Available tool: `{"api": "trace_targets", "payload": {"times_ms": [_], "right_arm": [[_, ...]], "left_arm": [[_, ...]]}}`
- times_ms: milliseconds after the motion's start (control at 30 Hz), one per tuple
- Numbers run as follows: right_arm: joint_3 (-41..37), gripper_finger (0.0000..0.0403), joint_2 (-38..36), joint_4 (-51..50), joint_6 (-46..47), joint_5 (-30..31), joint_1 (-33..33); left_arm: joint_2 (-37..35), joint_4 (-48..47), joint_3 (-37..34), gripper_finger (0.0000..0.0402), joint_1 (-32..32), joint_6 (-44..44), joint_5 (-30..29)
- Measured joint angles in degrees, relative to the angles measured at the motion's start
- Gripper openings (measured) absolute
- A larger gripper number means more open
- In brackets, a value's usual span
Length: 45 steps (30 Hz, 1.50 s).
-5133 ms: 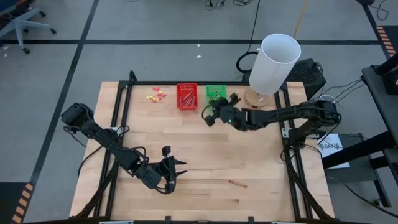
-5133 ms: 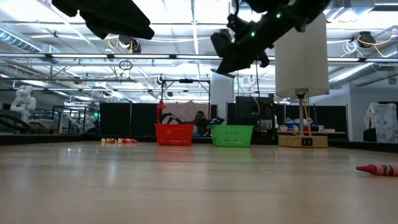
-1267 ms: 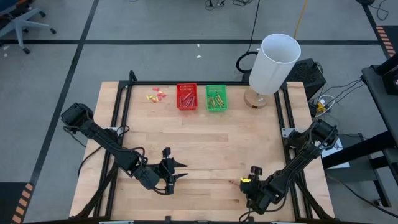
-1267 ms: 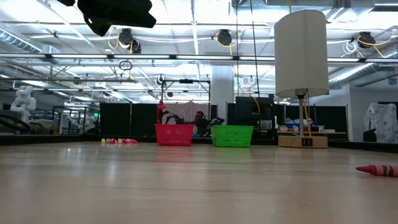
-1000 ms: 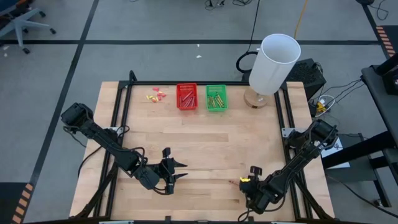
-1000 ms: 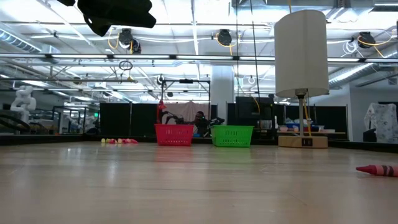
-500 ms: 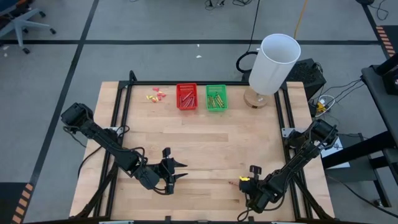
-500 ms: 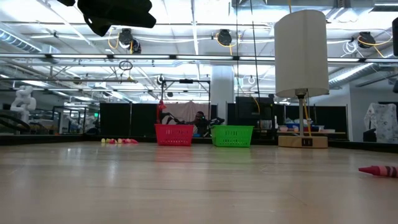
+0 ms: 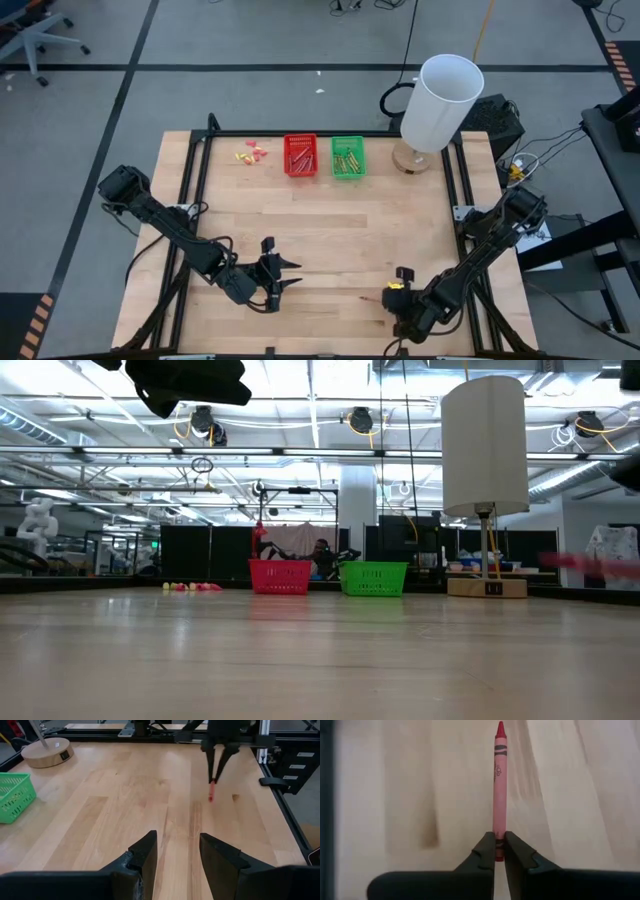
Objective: Sort crayons
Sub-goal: Put the red crayon into the red bin
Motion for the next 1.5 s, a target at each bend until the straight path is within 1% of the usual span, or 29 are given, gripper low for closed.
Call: {"api": "trace_targets", "payload": {"times_ms": [133,267,400,500,633,867,967,1067,1167,1300,1367,1500], "right_arm": [[0.0,0.0003,-2.29,3.98,-5.83,5.48,-0.08],[0.09,0.0002,-4.36,7.7,-12.6,13.08,-0.11],[0.11,0.0002,-4.85,12.89,-19.37,20.16,-0.13],[0.11,0.0002,-4.8,16.67,-22.96,23.8,-0.86],[0.11,0.0002,-4.81,20.75,-27.74,25.37,-2.59],[0.11,0.0002,-4.81,31.08,-39.17,25.36,-5.14],[0.05,0.0002,-4.54,33.48,-40.17,25.53,-6.16],[-1.79,0.0002,-3.19,40.94,-42.54,25.65,-7.41],[-4.44,0.0002,-1.04,51.23,-45.55,25.36,-8.69],[-7.29,0.0002,1.65,62.34,-48.28,25.35,-10.16],[-7.89,0.0002,2.88,66.07,-49.33,25.31,-10.72],[-7.91,0.0002,4.37,69.81,-50.13,25.15,-11.48]], "left_arm": [[0.0,0.0,0.0,0.0145,0.27,0.0,-0.02],[0.0,0.01,0.0,0.0145,0.27,0.0,-0.02],[0.0,0.0,0.0,0.0145,0.26,0.0,-0.02],[0.0,0.0,0.0,0.0145,0.27,0.06,-0.01],[0.0,0.0,0.0,0.0145,0.27,0.06,-0.02],[0.0,0.0,0.0,0.0145,0.27,0.1,-0.02],[0.0,0.0,0.0,0.0145,0.27,0.1,-0.02],[0.0,0.01,0.0,0.0145,0.27,0.15,-0.02],[0.0,0.0,0.0,0.0145,0.25,0.15,0.0],[0.0,0.0,0.0,0.0145,0.25,0.15,-0.02],[0.0,0.02,0.0,0.0145,0.25,0.11,-0.01],[0.0,0.09,0.0,0.0145,0.25,0.04,-0.02]]}}
